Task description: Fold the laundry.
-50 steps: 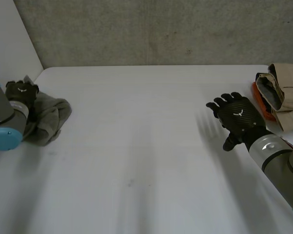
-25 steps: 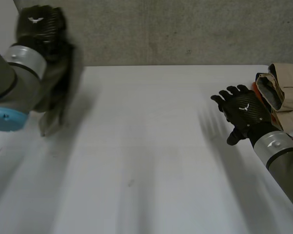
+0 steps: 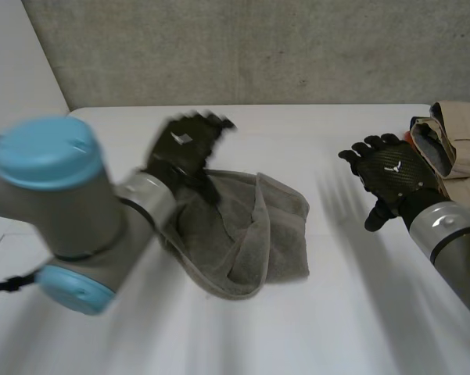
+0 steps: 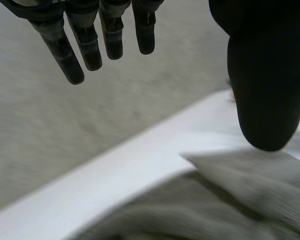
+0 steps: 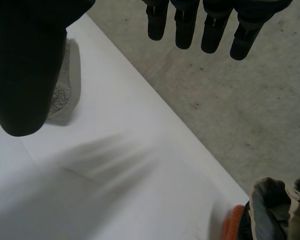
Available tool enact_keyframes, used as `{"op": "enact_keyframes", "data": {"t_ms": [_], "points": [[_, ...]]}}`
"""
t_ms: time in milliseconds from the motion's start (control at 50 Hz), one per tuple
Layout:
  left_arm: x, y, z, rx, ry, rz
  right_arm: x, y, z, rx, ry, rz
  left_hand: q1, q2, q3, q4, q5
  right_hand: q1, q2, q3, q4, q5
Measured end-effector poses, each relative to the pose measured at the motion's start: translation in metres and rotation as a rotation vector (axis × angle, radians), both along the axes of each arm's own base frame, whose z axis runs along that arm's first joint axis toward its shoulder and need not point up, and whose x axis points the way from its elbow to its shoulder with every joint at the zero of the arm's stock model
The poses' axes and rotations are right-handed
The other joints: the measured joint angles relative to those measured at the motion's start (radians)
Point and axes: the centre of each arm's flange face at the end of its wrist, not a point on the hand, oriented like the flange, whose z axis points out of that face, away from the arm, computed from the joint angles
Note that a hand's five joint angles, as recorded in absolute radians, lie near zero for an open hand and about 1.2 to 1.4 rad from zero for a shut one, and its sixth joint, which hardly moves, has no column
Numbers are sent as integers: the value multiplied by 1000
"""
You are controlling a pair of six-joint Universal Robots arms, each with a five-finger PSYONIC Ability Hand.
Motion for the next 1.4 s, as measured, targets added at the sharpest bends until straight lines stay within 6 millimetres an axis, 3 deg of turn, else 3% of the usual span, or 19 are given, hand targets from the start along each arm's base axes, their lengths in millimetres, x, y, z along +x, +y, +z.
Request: {"op": "enact_keyframes", "data": {"t_ms": [100, 180, 320, 340, 420, 540, 620, 720, 980, 1060, 1080, 1120, 1140, 1160, 1220, 1300, 1400], "points": [[35, -11, 30, -71, 22, 95, 3, 2, 11, 102, 4, 8, 0, 0, 0, 0, 1, 0, 0, 0, 0, 0], [66, -25, 30, -108, -57, 147, 11, 13, 11, 263, -11, 28, 0, 0, 0, 1, 3, 0, 0, 0, 0, 0], [100, -46, -2, -137, -294, 121, 26, 28, -4, 426, -29, 58, 14, 15, 7, 22, 40, 0, 0, 0, 0, 0], [108, -53, -17, -132, -368, 94, 33, 31, -11, 443, -28, 77, 14, 21, 7, 32, 49, 0, 0, 0, 0, 0], [121, -67, -50, -117, -489, 31, 48, 30, -21, 399, -15, 126, 14, 21, 7, 32, 49, 0, 0, 0, 0, 0], [125, -92, -87, -110, -560, -34, 72, 14, -23, 218, 62, 218, 14, 33, 29, 41, 59, 0, 0, 0, 0, 0], [124, -104, -100, -113, -564, -45, 88, 3, -21, 99, 144, 279, 45, 45, 43, 54, 70, 0, 0, 0, 0, 0], [121, -114, -107, -125, -556, -57, 109, -12, -23, -24, 257, 353, 74, 70, 65, 75, 94, 1, 2, 2, 2, 1], [112, -127, -119, -203, -538, -65, 146, -46, -54, -116, 349, 521, 495, 483, 475, 484, 491, 6, 9, 32, 20, 21], [107, -130, -126, -204, -538, -74, 151, -55, -66, -102, 354, 538, 669, 654, 646, 656, 663, 156, 168, 160, 156, 153], [106, -131, -128, -204, -538, -76, 152, -56, -67, -101, 355, 540, 838, 830, 814, 828, 833, 249, 258, 262, 257, 234], [104, -133, -131, -205, -538, -79, 155, -62, -72, -106, 361, 542, 892, 908, 901, 917, 912, 614, 622, 614, 607, 563], [103, -134, -131, -206, -538, -79, 156, -63, -73, -109, 361, 541, 892, 908, 901, 917, 912, 635, 643, 634, 628, 582], [102, -137, -131, -216, -538, -77, 158, -69, -72, -128, 362, 535, 892, 926, 920, 937, 915, 889, 905, 885, 880, 857], [97, -148, -122, -261, -532, -67, 163, -82, -63, -204, 351, 503, 892, 926, 920, 937, 915, 916, 965, 973, 975, 931], [89, -168, -95, -369, -501, -22, 169, -108, -26, -395, 312, 379, 892, 927, 920, 939, 915, 916, 965, 975, 980, 931], [89, -213, -10, -593, -283, 197, 153, -143, 77, -733, 119, 48, 892, 927, 920, 941, 915, 916, 965, 975, 981, 931]]}}
